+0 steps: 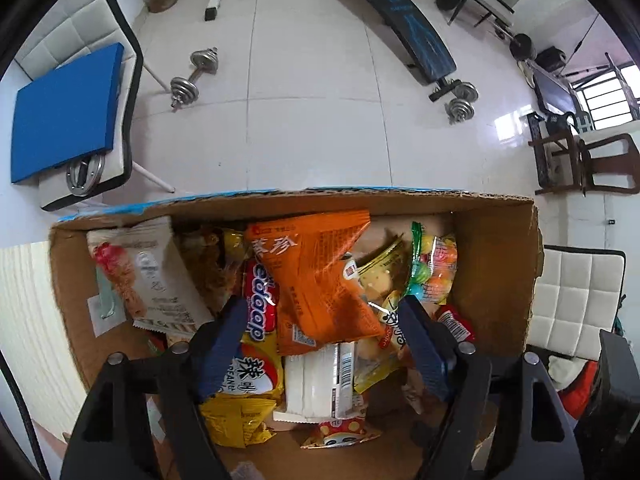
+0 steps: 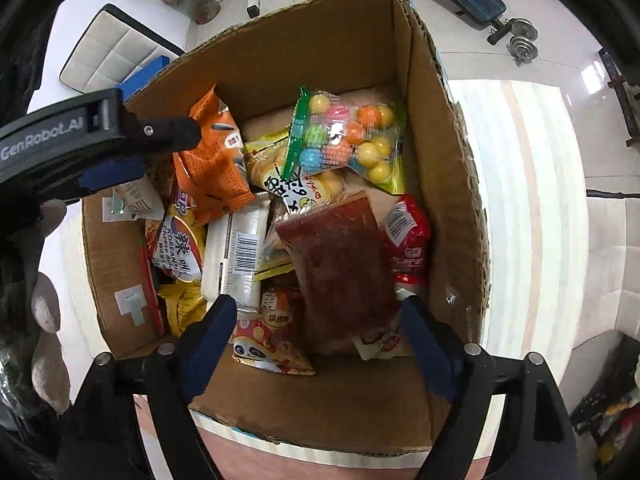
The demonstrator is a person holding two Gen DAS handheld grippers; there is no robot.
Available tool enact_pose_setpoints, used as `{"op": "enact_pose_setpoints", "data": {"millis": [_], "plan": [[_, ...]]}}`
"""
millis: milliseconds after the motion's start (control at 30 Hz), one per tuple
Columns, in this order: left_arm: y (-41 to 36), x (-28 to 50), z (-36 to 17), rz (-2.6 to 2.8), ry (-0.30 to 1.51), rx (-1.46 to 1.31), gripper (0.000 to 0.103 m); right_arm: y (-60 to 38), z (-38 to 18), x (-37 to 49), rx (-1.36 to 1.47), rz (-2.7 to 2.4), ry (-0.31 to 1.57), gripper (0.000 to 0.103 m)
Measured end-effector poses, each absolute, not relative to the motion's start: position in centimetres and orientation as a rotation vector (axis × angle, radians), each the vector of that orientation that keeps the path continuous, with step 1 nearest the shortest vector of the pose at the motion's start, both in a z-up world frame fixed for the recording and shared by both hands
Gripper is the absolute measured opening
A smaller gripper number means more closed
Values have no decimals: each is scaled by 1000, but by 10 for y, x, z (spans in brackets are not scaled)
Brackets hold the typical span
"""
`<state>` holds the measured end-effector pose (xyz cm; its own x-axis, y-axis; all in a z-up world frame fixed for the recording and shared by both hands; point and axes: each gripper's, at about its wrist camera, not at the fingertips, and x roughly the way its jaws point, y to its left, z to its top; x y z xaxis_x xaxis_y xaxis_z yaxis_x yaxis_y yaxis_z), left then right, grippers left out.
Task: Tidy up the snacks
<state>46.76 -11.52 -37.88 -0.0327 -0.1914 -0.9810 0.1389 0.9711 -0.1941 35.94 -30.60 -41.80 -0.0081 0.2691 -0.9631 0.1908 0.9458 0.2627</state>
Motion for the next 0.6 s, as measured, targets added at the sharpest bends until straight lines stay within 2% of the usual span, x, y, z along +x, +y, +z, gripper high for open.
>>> {"op": "enact_pose_setpoints", "data": {"millis": [233, 600], "plan": [[-101, 452, -368, -226, 1536, -21, 76, -300, -408, 353, 290, 52, 1555, 91], [-59, 374, -360, -152, 1473, -38, 76, -290, -391, 327, 197, 39, 1485, 91]]}}
